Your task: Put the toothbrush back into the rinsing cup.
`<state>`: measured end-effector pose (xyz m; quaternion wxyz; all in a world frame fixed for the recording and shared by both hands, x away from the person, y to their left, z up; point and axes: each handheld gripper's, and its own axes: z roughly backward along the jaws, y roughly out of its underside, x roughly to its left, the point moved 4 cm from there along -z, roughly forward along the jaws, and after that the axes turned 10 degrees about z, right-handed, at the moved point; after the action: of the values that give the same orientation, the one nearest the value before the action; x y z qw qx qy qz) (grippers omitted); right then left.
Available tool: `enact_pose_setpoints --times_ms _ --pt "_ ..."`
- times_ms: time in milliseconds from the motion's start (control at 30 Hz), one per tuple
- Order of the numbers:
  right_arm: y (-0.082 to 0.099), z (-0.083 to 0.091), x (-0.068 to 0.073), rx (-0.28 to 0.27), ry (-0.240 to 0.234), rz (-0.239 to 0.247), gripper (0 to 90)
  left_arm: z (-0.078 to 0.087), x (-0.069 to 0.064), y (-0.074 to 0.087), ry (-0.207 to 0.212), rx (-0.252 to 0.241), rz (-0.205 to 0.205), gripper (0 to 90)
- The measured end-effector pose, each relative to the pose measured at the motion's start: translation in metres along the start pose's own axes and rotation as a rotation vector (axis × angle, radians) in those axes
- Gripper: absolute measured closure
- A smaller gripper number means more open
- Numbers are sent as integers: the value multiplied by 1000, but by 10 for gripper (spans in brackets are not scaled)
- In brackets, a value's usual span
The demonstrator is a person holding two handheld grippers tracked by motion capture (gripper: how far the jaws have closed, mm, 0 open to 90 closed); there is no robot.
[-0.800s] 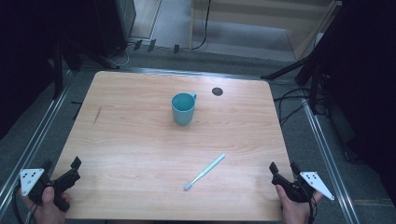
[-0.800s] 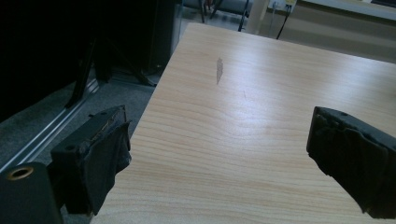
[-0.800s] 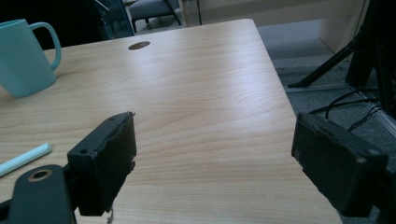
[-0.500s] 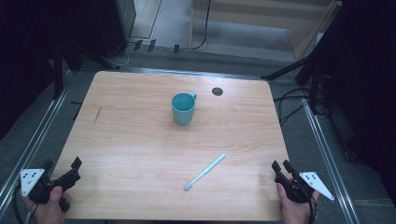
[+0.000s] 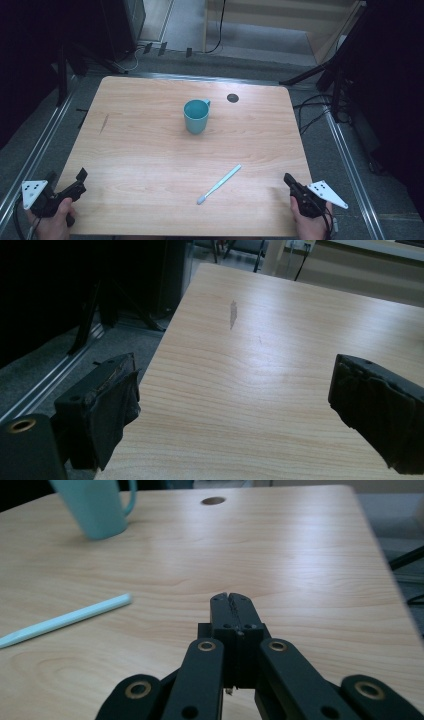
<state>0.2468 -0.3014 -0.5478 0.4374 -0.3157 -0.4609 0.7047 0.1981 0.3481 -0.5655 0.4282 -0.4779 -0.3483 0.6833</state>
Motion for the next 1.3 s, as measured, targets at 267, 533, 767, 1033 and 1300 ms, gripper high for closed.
enact_pose_setpoints --times_ms 267,533,767,1033,1300 --pt "-11 -8 42 109 -119 114 900 0 -1 0 -4 0 -2 64" --pt "-18 -16 84 202 -262 163 900 0 -1 0 -3 2 -10 64" --pt "-23 -27 122 250 -367 220 900 0 0 0 7 6 -2 64" --pt "-28 -39 160 291 -439 291 900 -1 -1 0 8 10 -9 64" --pt "-20 -55 190 340 -486 344 900 -1 -2 0 10 7 -11 64"
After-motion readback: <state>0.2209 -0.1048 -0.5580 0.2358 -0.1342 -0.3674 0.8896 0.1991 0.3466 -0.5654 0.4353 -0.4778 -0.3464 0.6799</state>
